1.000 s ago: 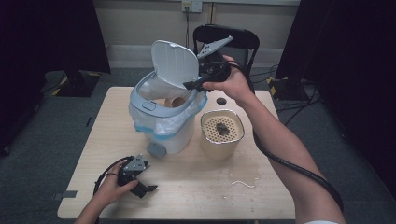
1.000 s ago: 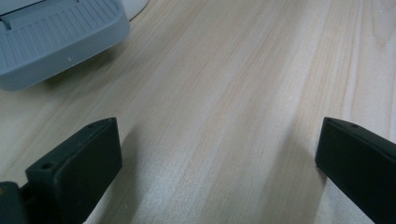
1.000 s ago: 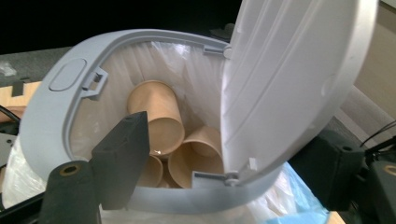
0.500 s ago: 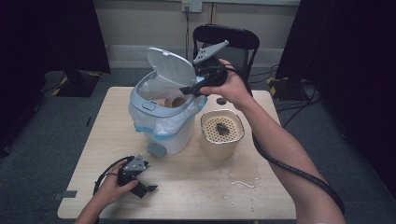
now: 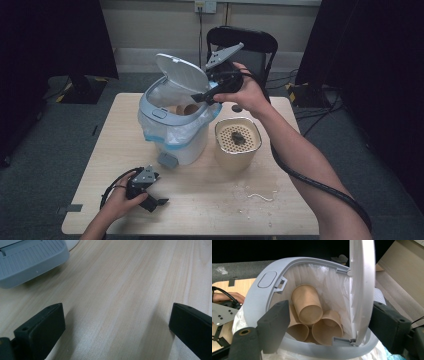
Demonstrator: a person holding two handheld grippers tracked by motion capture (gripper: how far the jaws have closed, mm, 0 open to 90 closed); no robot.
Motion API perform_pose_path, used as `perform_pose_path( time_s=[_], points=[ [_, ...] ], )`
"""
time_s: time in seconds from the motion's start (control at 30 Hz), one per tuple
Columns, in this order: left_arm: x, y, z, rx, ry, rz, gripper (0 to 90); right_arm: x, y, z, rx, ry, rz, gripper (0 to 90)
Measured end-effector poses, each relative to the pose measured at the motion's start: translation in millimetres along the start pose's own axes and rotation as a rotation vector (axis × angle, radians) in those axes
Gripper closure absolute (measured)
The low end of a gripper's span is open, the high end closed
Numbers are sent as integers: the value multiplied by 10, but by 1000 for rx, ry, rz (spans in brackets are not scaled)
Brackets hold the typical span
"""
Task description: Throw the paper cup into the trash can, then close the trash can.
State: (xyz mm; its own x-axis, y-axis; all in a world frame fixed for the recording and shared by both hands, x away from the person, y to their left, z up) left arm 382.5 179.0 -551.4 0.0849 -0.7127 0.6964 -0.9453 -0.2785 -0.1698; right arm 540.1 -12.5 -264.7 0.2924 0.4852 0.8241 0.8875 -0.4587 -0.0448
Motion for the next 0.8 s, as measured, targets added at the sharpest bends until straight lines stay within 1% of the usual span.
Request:
perform_pose_path(
  time_s=[0.13, 0.2, 0.47, 0.8],
  points=[
    [0, 0, 0, -1, 0, 1, 0, 2, -36, -16, 16, 10, 3, 210],
    [0, 0, 0, 0, 0, 1, 0, -10, -63, -13, 30, 8, 5, 212],
    [0, 0, 0, 0, 0, 1, 0, -49, -117, 7, 55, 9, 5, 222],
    [0, 7, -1, 3, 0, 0, 0, -100, -177, 41, 92, -11, -3, 223]
  ],
)
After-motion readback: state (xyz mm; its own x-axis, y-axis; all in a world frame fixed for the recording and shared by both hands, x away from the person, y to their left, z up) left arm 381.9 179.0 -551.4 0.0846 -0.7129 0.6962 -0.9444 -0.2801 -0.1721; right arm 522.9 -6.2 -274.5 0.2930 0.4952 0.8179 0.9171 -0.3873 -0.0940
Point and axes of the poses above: each handheld gripper's, and its own axes: z roughly forward along the jaws, x roughly out of its top, y roughly to its right, the point moved 7 cm from there along z, roughly forward along the jaws, and after that the axes turned 15 degrees about z, right-handed, at the moved point
